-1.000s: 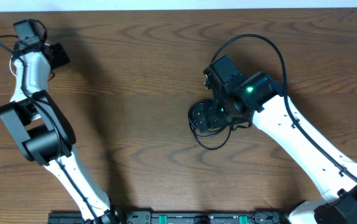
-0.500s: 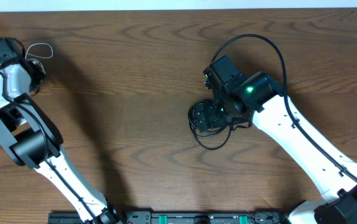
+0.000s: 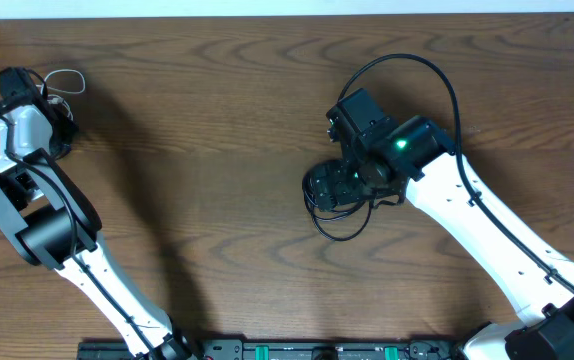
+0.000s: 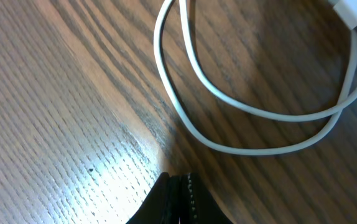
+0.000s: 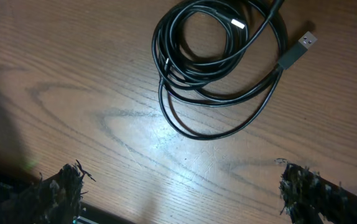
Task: Untangle cables
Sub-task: 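Lower the white cable at the table's upper left corner and release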
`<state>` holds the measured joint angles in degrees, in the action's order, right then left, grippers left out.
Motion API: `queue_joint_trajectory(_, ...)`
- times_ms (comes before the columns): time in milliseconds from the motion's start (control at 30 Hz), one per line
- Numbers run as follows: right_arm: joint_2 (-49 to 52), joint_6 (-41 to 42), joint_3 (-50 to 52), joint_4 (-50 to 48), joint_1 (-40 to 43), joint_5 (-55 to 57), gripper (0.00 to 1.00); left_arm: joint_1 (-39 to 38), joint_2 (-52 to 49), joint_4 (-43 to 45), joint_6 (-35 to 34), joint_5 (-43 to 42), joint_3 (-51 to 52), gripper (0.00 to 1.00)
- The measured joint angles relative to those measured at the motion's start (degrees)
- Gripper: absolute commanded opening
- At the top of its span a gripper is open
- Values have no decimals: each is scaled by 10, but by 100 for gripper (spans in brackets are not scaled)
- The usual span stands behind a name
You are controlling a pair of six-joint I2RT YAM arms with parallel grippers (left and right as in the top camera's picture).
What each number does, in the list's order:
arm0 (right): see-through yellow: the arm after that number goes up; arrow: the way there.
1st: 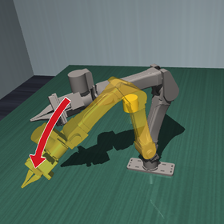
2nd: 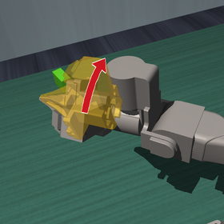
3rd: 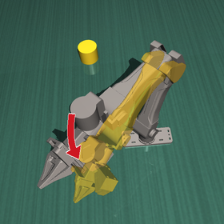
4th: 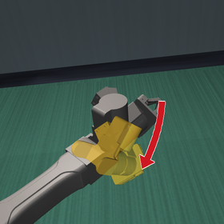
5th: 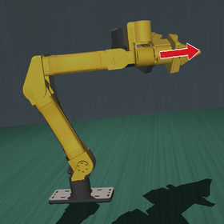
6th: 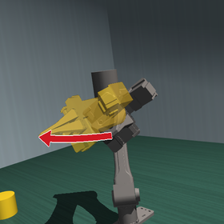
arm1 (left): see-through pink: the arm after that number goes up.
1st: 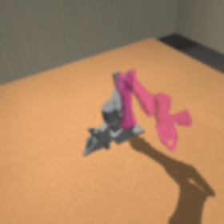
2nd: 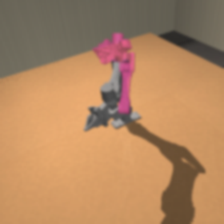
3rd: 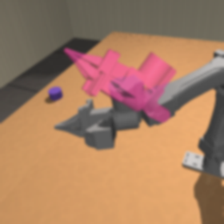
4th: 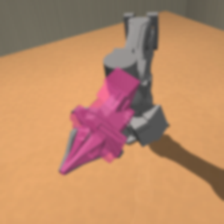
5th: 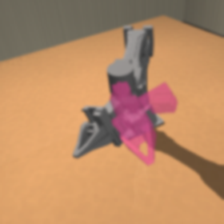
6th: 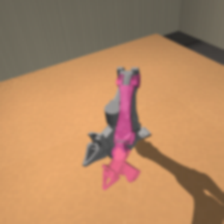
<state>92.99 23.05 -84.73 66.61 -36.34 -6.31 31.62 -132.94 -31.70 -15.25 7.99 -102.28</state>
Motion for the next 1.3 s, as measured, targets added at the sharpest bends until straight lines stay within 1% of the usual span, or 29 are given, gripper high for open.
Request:
queue_joint_trajectory(300,0,0,0,0,0,-1,99,0,-7,22,-8,0,7,8)
queue_joint_trajectory(500,0,2,0,0,0,-2,99,0,-20,68,-8,3,3,8)
queue_joint_trajectory(667,0,15,0,2,0,-2,99,1,-36,126,4,-2,-2,8)
queue_joint_trajectory(800,0,22,0,3,0,-14,99,3,-50,181,18,-42,-6,8)
queue_joint_trajectory(933,0,24,0,3,0,-33,99,4,-57,222,22,-111,-7,11)
queue_joint_trajectory(1000,0,24,0,4,0,-42,99,4,-61,226,22,-147,-13,11)
queue_joint_trajectory(1033,0,24,0,4,0,-46,99,4,-64,223,22,-166,-19,12)
queue_joint_trajectory(1067,0,24,0,5,0,-49,99,4,-66,217,22,-181,-25,17)
queue_joint_trajectory(1133,0,24,0,9,0,-54,99,4,-67,205,26,-203,-33,36)
queue_joint_trajectory(1300,0,25,0,16,0,-61,99,4,-59,181,18,-232,-38,36)
